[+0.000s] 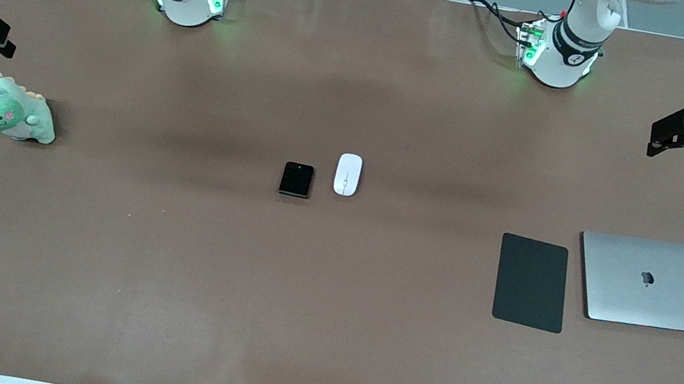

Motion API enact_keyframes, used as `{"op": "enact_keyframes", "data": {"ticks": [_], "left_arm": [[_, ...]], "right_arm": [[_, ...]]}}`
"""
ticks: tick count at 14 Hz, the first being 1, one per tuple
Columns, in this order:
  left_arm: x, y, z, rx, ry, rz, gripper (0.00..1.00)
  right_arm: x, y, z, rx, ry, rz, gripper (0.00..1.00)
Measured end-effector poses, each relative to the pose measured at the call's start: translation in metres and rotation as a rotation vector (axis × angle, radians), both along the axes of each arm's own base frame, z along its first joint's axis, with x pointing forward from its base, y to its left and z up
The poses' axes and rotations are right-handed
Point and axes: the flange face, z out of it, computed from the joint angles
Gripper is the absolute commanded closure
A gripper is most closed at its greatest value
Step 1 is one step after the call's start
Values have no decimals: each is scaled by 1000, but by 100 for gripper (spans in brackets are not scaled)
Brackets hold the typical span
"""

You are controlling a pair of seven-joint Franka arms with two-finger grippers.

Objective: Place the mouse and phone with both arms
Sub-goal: 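Reach the left gripper down over the white mouse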

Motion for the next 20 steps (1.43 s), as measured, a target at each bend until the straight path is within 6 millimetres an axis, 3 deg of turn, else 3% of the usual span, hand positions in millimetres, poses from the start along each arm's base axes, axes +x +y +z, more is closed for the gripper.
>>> {"op": "enact_keyframes", "data": {"ticks": [6,9,12,20], "left_arm": [[2,-1,-3,0,6,-2,0],[8,-15,-5,-4,3,-24,0],[14,-50,-19,2,23,-11,0],[15,-180,-78,-4,34,31,0]], "right_arm": [[2,0,-2,0,-2,0,0],[2,1,-2,0,-3,3,0],[3,5,-2,0,-4,10,0],[3,6,-2,0,-5,11,0]]}}
